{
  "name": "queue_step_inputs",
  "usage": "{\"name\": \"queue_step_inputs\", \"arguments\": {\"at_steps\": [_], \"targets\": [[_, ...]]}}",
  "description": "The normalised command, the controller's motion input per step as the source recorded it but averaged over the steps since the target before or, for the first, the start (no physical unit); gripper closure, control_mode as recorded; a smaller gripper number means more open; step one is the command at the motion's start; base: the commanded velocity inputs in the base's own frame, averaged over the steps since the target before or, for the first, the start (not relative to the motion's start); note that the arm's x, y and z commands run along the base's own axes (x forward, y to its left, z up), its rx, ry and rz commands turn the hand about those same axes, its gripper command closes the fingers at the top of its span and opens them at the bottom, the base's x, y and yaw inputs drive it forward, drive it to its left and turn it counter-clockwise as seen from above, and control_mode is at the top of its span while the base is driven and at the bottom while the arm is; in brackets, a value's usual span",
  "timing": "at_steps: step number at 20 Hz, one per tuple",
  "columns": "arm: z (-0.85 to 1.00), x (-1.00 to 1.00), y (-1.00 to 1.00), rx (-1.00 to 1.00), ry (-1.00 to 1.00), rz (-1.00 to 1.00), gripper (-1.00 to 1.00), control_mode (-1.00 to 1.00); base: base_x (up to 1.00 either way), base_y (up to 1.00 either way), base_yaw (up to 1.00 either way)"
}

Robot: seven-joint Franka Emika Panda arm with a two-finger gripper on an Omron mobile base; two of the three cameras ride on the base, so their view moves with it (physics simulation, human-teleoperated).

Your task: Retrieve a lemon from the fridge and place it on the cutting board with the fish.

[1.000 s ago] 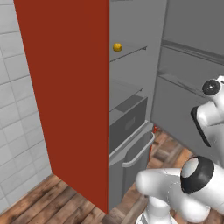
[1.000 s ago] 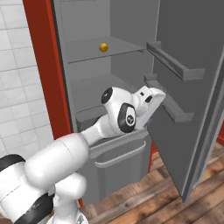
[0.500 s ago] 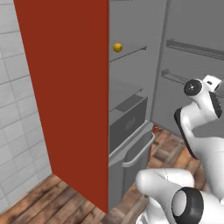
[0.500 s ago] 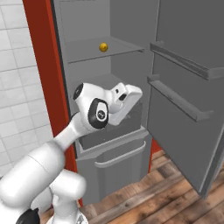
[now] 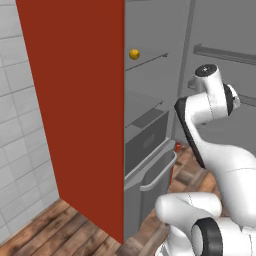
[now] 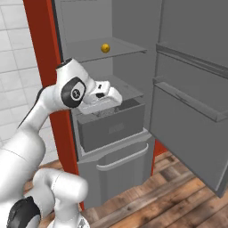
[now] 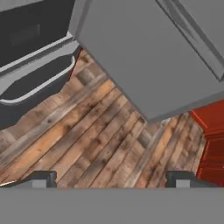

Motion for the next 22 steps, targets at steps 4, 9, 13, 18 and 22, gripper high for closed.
{"name": "queue_step_inputs", "arguments": {"at_steps": [4,9,13,18,22], "targets": [[0.00,-0.38,0.87,0.62,0.00,-0.31,-1.00,-1.00,0.00,0.00,0.00],[-0.15,-0.44,0.78,0.55,-0.01,-0.29,-1.00,-1.00,0.00,0.00,0.00],[-0.28,-0.32,0.38,0.26,0.00,-0.16,-1.00,-1.00,0.00,0.00,0.00],[0.00,-0.14,0.14,-0.05,0.00,-0.01,-1.00,-1.00,0.00,0.00,0.00],[0.00,-0.03,0.00,-0.23,0.01,0.01,-1.00,-1.00,0.00,0.00,0.00]]}}
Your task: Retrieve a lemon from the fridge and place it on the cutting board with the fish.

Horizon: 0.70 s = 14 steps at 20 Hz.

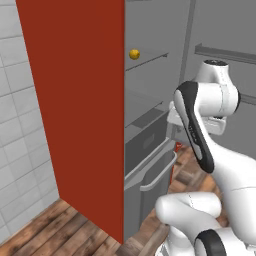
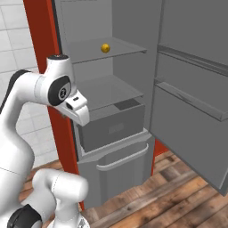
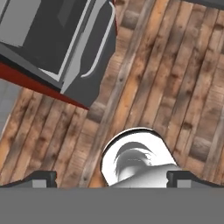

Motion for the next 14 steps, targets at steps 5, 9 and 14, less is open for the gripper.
{"name": "queue_step_inputs", "arguments": {"at_steps": [5,9,14], "targets": [[-0.13,0.00,-0.04,-0.06,0.01,0.03,-1.00,-1.00,0.00,0.00,0.00],[0.00,0.00,0.00,0.00,0.00,0.00,-1.00,-1.00,0.00,0.00,0.00],[0.00,0.11,0.00,0.00,0.00,0.02,-1.00,-1.00,0.00,0.00,0.00]]}}
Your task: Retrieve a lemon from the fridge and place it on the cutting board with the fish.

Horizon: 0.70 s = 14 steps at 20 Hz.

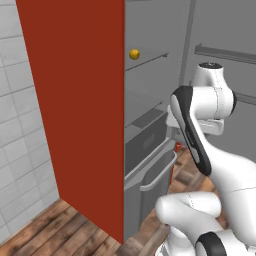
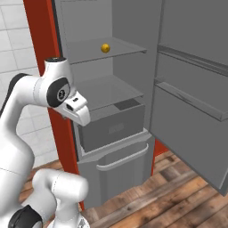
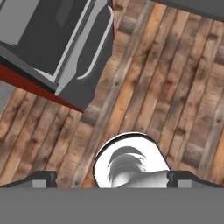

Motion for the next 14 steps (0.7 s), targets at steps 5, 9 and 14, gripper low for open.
{"name": "queue_step_inputs", "arguments": {"at_steps": [5,9,14], "targets": [[0.00,0.11,0.00,0.00,0.00,0.08,-1.00,1.00,0.07,-0.05,0.10],[0.00,0.00,0.00,0.00,0.00,0.00,-1.00,1.00,0.21,-0.28,0.30],[0.00,0.00,0.00,0.00,0.00,0.00,-1.00,1.00,0.00,-0.39,0.49]]}}
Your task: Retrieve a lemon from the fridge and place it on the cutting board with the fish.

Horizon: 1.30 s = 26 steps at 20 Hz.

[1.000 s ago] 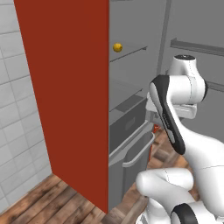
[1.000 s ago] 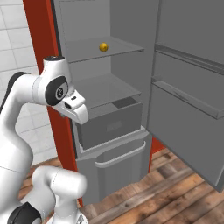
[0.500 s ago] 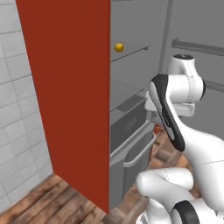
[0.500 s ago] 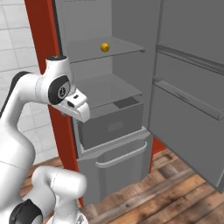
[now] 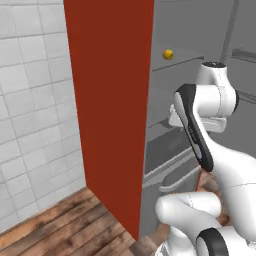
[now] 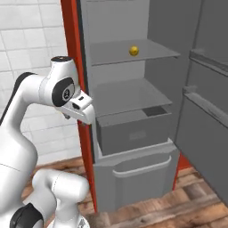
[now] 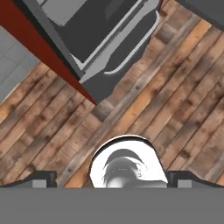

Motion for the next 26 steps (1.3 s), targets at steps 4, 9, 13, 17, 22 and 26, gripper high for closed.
{"name": "queue_step_inputs", "arguments": {"at_steps": [4,9,13,17,22,26], "targets": [[0.00,0.00,0.00,0.00,0.00,0.00,-1.00,1.00,0.03,-0.55,0.58],[0.00,0.00,0.00,0.00,0.00,0.00,-1.00,1.00,0.01,-0.80,0.63],[0.00,0.00,0.00,0.00,0.00,0.00,-1.00,1.00,0.00,-0.94,0.57],[0.00,0.00,0.00,0.00,0.00,0.00,-1.00,1.00,-0.07,-1.00,0.47],[0.00,0.00,0.00,0.00,0.00,0.00,-1.00,1.00,-0.06,-0.97,0.21],[0.00,0.00,0.00,0.00,0.00,0.00,-1.00,1.00,0.00,-0.41,-0.21]]}}
